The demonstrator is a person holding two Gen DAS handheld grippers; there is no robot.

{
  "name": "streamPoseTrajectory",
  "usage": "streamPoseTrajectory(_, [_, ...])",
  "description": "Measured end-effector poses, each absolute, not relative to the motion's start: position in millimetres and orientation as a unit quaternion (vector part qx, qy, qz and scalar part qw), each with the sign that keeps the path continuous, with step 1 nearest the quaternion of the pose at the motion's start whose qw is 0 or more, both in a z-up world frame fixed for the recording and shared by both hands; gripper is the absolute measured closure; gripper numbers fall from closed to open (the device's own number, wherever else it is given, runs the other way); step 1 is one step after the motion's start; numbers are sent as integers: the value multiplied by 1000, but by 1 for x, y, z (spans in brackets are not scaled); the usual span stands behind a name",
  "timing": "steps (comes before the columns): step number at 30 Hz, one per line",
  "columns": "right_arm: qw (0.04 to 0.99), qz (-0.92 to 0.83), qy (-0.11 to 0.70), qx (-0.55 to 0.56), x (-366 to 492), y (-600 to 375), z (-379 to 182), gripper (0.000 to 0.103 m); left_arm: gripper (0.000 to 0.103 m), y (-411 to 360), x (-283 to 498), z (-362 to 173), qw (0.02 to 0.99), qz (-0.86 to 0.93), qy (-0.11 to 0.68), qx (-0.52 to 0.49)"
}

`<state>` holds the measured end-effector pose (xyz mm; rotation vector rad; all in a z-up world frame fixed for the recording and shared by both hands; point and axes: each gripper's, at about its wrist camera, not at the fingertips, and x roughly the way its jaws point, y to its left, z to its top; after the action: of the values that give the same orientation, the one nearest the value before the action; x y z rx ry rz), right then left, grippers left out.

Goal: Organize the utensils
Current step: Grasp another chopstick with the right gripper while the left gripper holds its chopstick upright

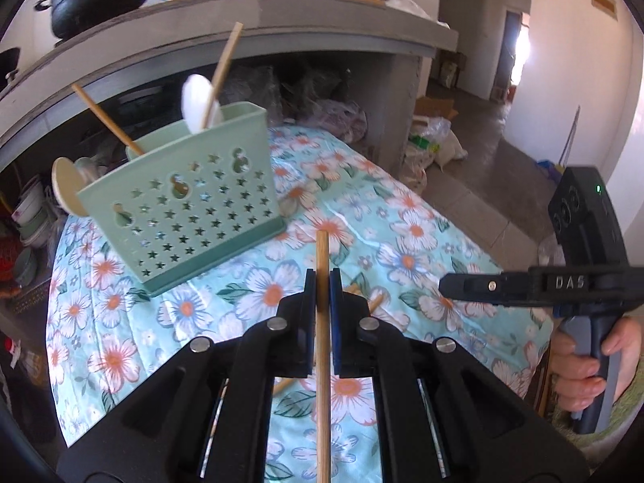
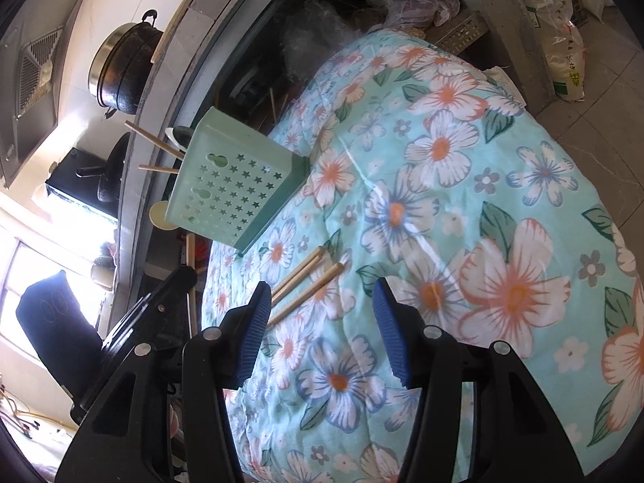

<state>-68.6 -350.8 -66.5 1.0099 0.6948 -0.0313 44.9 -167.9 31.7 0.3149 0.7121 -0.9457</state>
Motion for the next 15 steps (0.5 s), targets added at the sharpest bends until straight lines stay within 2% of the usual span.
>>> streamPoseTrajectory(15, [807, 24, 348, 475, -51, -317, -65, 51, 98, -121, 65, 52, 853, -407, 319, 74])
